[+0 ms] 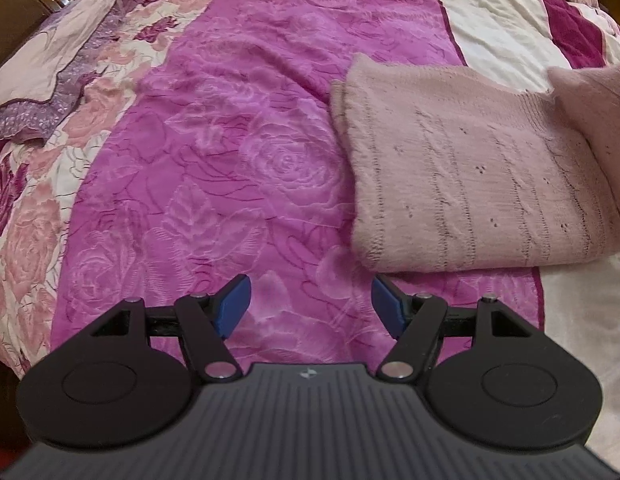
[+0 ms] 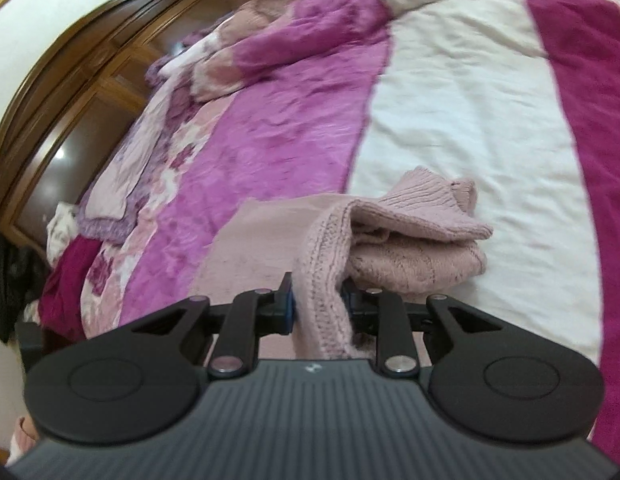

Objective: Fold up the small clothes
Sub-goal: 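Lift the cardigan edge with the right gripper and fold it over the bundle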

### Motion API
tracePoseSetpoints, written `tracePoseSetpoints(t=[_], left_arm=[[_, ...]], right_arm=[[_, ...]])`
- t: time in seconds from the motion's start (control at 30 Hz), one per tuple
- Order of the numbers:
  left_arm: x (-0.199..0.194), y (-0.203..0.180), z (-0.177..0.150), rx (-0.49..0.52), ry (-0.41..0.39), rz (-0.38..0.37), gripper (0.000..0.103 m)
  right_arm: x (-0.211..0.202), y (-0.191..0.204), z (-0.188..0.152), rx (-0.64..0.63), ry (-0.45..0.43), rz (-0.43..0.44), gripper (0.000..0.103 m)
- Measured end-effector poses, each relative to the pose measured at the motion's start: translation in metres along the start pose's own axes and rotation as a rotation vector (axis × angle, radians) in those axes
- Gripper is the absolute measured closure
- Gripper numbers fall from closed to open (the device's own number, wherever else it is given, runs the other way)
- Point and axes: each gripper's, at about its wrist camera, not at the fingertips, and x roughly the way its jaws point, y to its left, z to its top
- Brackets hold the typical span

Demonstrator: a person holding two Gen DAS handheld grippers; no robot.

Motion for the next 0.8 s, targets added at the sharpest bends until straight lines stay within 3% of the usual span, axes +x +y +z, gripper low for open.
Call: tracePoseSetpoints(t=[0.4,0.7,0.8], left_arm=[[0.004,0.033,-0.012,-0.053,-0.002,-0.009,0.030],[0.007,0.052,-0.021,-0.103,0.001,-0.011,0.030],[0.009,0.056,-0.023,-0.109,0.008,-0.004,0.030]], right_arm=[[0.085,0.092,-0.002,-0.135,0.159,0.048,0.078],[0.138,0.114,-0.019,-0.135,0.237,0.031,0.078],[0.143,0.111,-0.024,-0.089,0.226,0.043,0.073]])
